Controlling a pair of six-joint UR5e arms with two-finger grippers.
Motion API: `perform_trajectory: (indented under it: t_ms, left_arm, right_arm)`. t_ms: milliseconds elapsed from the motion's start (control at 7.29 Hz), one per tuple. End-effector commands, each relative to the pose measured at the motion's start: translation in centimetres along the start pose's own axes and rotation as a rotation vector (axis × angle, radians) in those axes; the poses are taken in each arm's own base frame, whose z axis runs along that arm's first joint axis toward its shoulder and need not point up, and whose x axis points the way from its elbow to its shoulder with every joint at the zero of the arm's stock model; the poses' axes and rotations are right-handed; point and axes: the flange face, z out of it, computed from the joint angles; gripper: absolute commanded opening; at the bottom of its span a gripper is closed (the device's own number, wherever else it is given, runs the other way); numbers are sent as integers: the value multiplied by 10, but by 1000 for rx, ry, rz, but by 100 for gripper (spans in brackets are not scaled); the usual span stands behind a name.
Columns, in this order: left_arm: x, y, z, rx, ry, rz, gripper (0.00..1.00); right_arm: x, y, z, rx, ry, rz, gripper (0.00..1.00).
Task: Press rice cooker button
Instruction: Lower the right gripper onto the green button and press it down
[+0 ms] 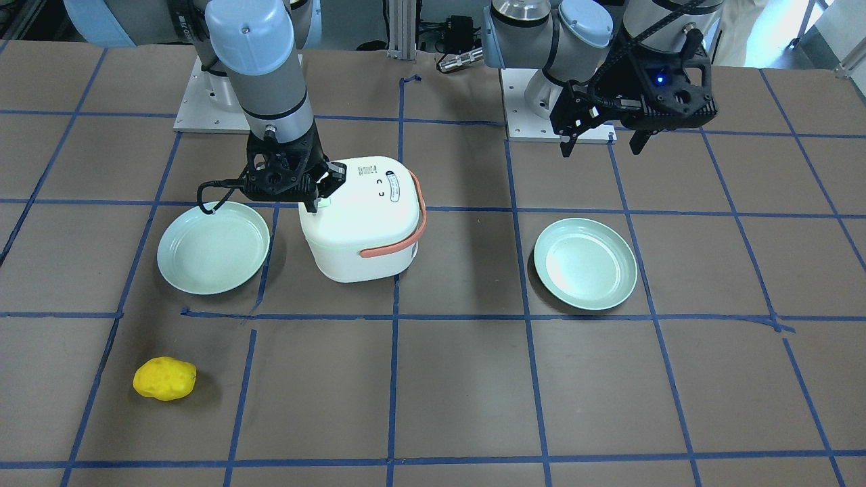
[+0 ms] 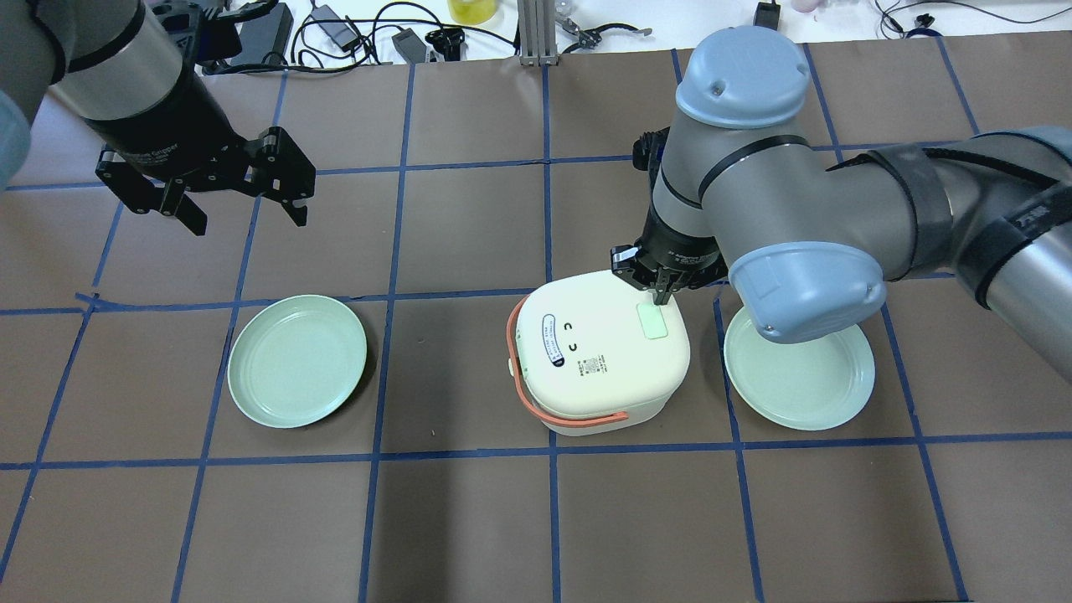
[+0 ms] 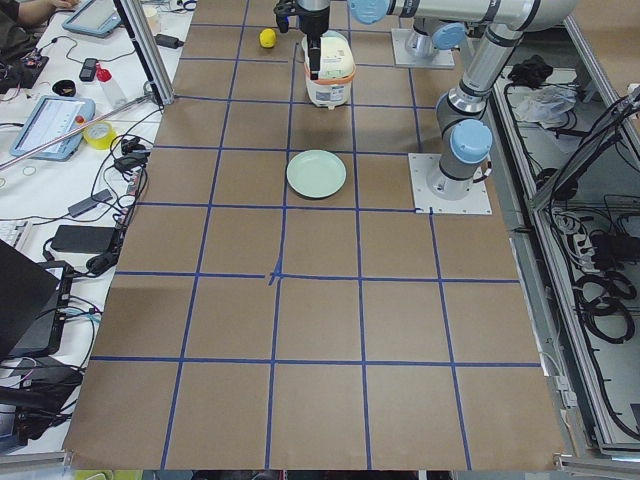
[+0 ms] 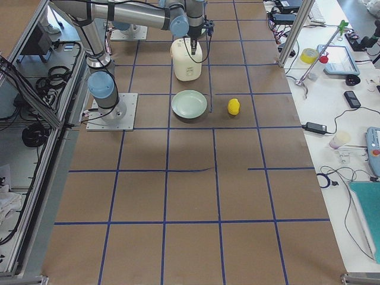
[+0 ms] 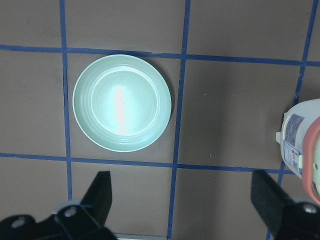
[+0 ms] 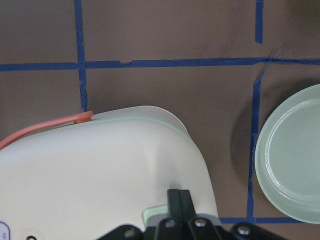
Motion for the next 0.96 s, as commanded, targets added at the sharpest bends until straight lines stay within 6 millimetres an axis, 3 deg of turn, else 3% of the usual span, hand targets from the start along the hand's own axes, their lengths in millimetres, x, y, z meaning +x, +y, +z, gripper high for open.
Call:
perform_trajectory:
  t_ms: [0,549,686,824]
  left_arm:
    - [0,0,0,0,0,0,100]
    - [0,0,0,0,0,0,100]
    - [0,0,0,0,0,0,100]
    - [0,0,0,0,0,0,100]
  right_arm:
    - [-11,8,1,-5,1,-23,0]
    - [-8,11,5,-23,18,-32,0]
    - [-9,8,-1,-13,14,-31,26]
    - [-12,6,-13,10,-5,-33,99]
